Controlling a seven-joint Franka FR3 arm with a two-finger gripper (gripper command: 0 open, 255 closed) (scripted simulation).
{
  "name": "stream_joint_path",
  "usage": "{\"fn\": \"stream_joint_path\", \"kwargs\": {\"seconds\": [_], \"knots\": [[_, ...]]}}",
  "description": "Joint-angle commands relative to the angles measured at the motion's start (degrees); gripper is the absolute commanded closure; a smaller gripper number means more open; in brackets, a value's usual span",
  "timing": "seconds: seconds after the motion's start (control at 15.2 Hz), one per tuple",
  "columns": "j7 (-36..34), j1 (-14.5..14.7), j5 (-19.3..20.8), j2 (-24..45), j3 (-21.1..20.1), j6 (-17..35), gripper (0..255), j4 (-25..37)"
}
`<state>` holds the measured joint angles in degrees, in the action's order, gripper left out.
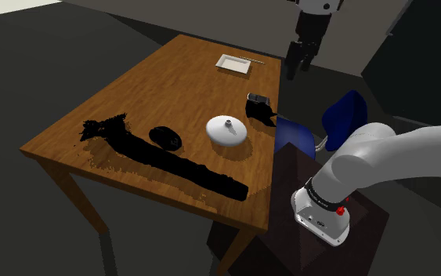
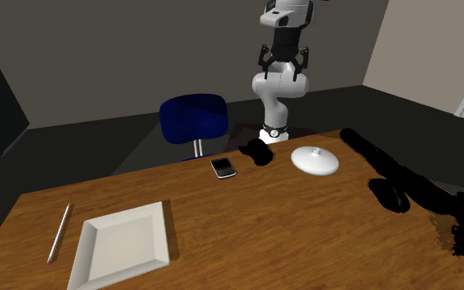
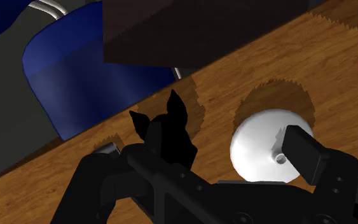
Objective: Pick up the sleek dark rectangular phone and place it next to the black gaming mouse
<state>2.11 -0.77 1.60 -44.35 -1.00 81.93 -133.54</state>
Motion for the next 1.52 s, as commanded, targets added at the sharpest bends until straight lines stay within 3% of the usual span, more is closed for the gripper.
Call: {"fn": "stream_joint_path", "kwargs": {"seconds": [0.0, 0.73, 1.12, 1.45], "knots": [[0.0, 0.0, 0.0, 0.0, 0.0, 0.0, 0, 0.0], [12.56, -0.63, 4.92, 12.73, 8.44, 21.94, 0, -5.79], [19.5, -0.4, 5.17, 23.72, 12.64, 33.3, 0, -4.34], [26.0, 0.03, 3.14, 34.25, 15.48, 41.49, 0, -0.7]]}}
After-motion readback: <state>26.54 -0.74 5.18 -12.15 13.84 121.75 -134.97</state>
